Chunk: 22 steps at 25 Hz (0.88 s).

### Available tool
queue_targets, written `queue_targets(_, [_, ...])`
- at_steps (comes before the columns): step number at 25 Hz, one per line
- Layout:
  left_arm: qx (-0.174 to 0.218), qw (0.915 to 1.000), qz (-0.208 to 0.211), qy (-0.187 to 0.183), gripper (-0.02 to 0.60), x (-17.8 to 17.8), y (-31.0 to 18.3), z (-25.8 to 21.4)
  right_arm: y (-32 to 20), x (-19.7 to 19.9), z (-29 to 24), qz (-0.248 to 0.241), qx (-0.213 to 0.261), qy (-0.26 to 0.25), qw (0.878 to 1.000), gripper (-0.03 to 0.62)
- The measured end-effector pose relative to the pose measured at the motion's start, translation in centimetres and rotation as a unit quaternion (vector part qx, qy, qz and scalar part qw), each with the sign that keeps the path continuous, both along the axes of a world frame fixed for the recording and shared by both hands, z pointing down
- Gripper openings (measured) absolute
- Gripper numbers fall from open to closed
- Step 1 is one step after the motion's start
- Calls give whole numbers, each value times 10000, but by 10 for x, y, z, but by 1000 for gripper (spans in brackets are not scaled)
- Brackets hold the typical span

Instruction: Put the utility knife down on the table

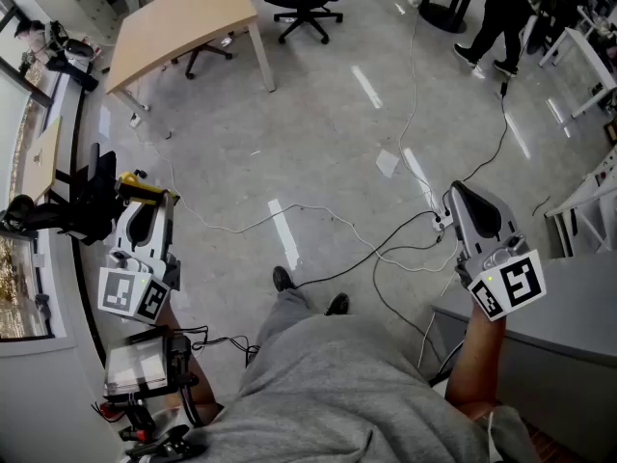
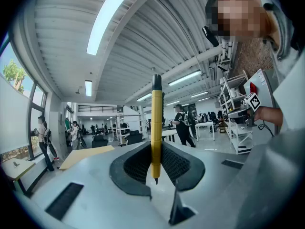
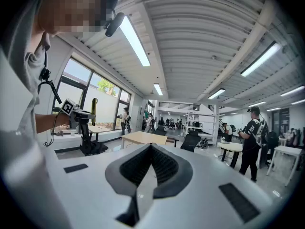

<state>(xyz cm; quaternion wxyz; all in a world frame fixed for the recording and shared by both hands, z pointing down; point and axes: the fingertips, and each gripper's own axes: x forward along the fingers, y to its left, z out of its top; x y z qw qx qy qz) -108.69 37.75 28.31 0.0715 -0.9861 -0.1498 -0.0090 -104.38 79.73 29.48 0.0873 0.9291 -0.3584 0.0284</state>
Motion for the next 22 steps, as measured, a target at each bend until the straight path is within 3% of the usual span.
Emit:
queue_targets(16, [26,9999,-48,-105,57,-1,-6,11,-11,4,15,-123,39,-145,9998,9])
queue_targets(22, [-52,9998,22,-212,57,31,-34,20,-46,30,16,-278,31,-242,9993,9])
